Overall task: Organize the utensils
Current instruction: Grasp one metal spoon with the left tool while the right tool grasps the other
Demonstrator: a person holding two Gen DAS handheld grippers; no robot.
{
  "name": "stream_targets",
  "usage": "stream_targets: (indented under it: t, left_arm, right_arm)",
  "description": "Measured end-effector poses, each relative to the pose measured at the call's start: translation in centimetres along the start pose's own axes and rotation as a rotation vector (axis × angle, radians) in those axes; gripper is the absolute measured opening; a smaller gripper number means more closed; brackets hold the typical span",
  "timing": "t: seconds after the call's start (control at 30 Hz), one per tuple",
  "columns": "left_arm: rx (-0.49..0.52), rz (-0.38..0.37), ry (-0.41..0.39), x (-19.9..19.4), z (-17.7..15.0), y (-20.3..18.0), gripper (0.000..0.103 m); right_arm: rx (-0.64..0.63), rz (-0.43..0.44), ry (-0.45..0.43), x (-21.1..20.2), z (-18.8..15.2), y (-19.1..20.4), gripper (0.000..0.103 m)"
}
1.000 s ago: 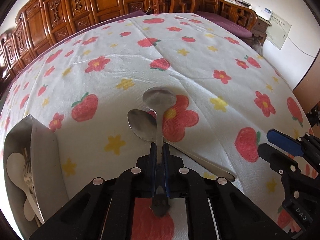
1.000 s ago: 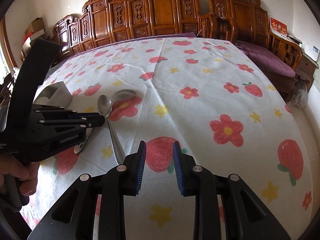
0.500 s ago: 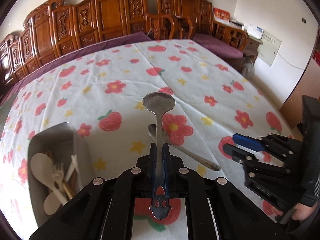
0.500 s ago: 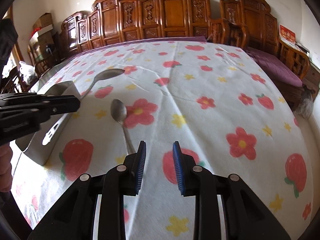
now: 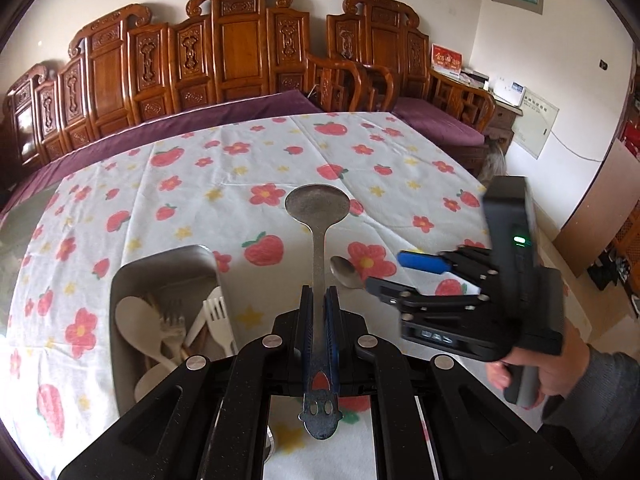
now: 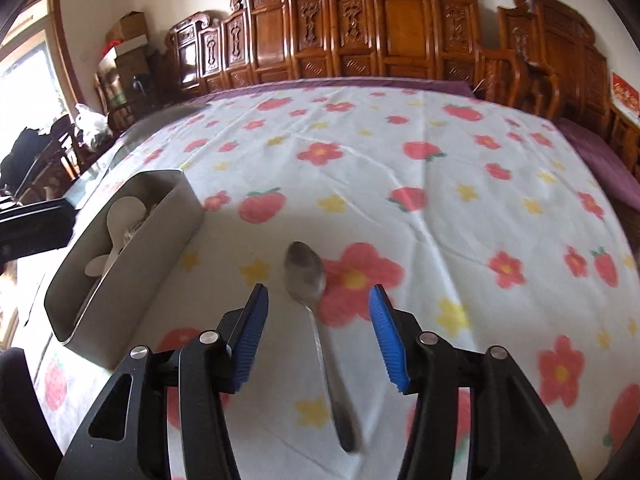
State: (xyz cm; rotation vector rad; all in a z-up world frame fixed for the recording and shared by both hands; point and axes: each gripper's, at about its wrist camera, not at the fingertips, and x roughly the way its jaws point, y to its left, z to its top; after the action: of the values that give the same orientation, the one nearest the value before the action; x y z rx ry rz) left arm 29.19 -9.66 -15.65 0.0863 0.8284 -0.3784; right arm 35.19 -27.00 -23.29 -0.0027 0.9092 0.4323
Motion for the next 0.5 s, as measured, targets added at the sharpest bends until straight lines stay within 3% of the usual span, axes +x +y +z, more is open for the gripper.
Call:
stream_targets:
  t: [0.27,0.43,0.5]
  left_arm:
    - [-0.021,-0.003,-0.017,-1.0,-0.1,1.0,0.006]
    - [-0.025,-0.005,-0.032,-1.7,0.0,1.2,0.006]
    - [-0.029,-0.002,-0.036,-2.0,0.0,1.3,0.006]
  right_arm:
    - [-0.054,-0.022,0.084,3.7,1.1,1.5,0.054]
    - [-0.068,-0.045,0.095,4.0,1.2,1.5,0.033]
    - [-0.069,-0.043,0.095,3.9,1.1,1.4,0.032]
